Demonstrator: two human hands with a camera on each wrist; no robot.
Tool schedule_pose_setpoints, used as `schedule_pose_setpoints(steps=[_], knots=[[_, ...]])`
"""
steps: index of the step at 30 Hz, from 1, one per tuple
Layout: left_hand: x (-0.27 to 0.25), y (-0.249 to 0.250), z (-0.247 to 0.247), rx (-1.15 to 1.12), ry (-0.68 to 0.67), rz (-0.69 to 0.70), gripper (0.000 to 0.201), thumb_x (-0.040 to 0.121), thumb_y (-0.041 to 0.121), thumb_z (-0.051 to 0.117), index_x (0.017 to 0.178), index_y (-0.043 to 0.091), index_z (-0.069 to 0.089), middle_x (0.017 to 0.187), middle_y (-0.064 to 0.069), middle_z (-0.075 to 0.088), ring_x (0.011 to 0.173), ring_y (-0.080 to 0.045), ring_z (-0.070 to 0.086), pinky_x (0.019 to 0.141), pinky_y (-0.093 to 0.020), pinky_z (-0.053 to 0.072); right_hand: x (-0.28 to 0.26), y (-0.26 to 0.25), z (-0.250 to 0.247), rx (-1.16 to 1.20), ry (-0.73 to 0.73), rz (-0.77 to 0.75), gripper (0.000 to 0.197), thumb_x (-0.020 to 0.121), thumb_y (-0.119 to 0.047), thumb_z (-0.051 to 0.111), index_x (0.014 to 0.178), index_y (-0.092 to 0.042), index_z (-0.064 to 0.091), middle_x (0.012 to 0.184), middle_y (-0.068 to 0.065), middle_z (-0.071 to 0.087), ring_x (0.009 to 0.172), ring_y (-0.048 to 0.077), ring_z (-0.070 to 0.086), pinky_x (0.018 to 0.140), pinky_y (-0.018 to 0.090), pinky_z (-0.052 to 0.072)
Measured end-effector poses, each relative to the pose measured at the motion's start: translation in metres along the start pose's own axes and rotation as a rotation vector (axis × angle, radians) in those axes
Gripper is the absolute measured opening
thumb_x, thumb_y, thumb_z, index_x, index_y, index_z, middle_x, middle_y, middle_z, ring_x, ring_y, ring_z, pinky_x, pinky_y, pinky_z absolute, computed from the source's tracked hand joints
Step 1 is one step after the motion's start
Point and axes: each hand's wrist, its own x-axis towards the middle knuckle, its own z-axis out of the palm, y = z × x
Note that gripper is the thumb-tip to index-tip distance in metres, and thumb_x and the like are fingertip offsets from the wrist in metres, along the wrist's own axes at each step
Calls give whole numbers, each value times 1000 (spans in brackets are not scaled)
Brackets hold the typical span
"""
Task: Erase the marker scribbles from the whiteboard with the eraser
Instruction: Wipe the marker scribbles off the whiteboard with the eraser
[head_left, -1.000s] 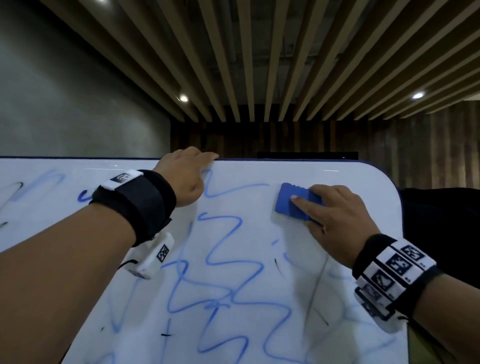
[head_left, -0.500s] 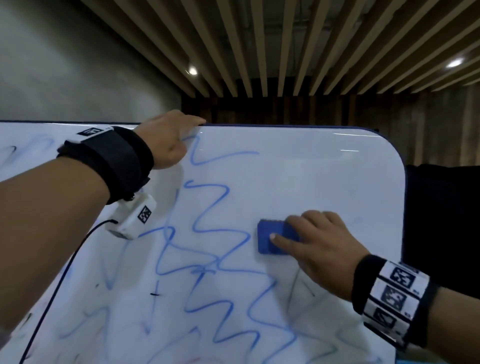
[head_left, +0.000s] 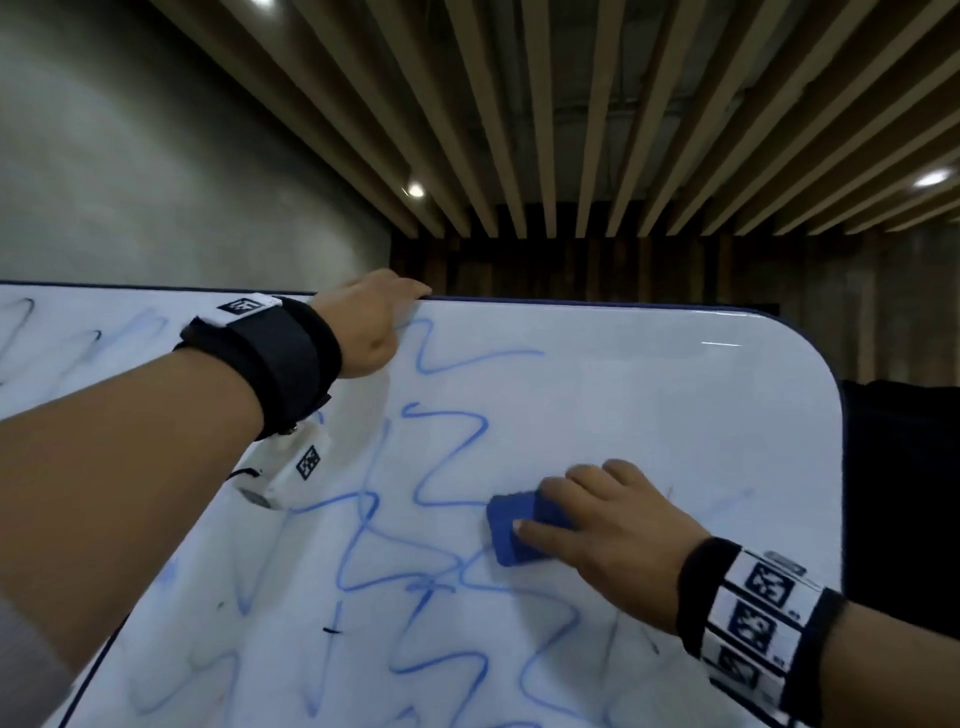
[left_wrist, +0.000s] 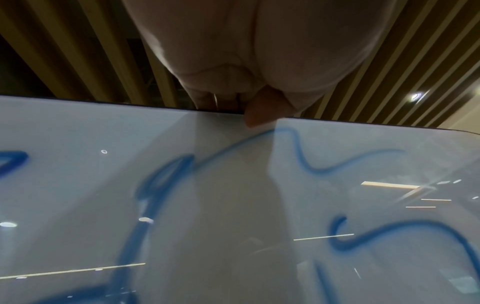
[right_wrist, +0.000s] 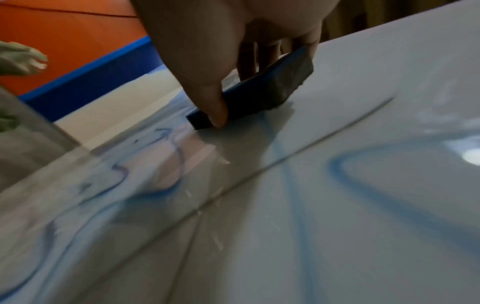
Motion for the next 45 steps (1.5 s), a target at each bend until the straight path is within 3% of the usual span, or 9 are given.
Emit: schedule_pose_setpoints(steps=[5,7,12,18,24,28,34,39,45], knots=[[0,-32,-2,6,32,-42,63,86,8,51,148,19,44,131,-12,53,124,-36,51,104,-39,41,46,80,-46,-56,227,627,58,72,-18,78,127,-22,63,112,17,58,90,41,55,73,49,48],[-4,-46,-2,11,40,-54,62,87,4,52,147,20,45,132,-11,53,124,-36,51,102,-37,39,53,65,-40,-46,232,595,56,74,-19,74,128,-21,62,112,18,58,89,42,55,71,49,48],[-15,-79,-1,3,70,-73,63,89,7,50,149,25,41,140,-9,48,128,-35,48,105,-42,40,40,-11,-8,-28,-30,151,53,79,-23,68,130,-32,55,118,8,57,90,33,53,74,43,45],[-20,-87,3,-3,117,-22,70,86,7,54,153,21,37,139,-10,50,127,-33,48,105,-38,37,70,51,-50,-25,134,808,55,82,-22,69,135,-23,57,123,16,55,103,42,52,85,50,48],[-17,-93,7,11,120,17,72,85,11,56,153,22,35,140,-9,49,125,-32,49,107,-40,39,40,0,-28,-61,-16,387,56,78,-22,68,132,-24,54,116,14,58,89,37,55,72,46,49],[-17,-92,7,17,142,26,73,84,11,57,153,21,36,139,-10,51,125,-33,50,107,-41,38,52,44,-50,-92,71,904,57,84,-26,68,138,-25,53,127,14,53,105,40,50,89,50,48],[-19,-91,7,31,146,35,74,84,12,58,154,22,34,137,-9,52,123,-31,50,106,-38,38,66,-23,-24,-66,-25,388,51,78,-25,61,129,-26,56,111,11,58,83,36,54,67,43,47],[-18,-91,6,18,145,32,73,84,11,56,153,22,35,138,-9,51,126,-31,49,109,-40,37,70,34,-51,-89,127,947,55,82,-24,70,135,-24,58,123,15,55,101,41,51,84,49,48],[-18,-91,6,11,153,28,73,84,11,57,153,22,36,142,-9,50,128,-32,48,111,-41,36,95,-48,-12,-55,-16,270,51,76,-21,68,125,-32,59,115,7,58,88,33,55,71,40,44]])
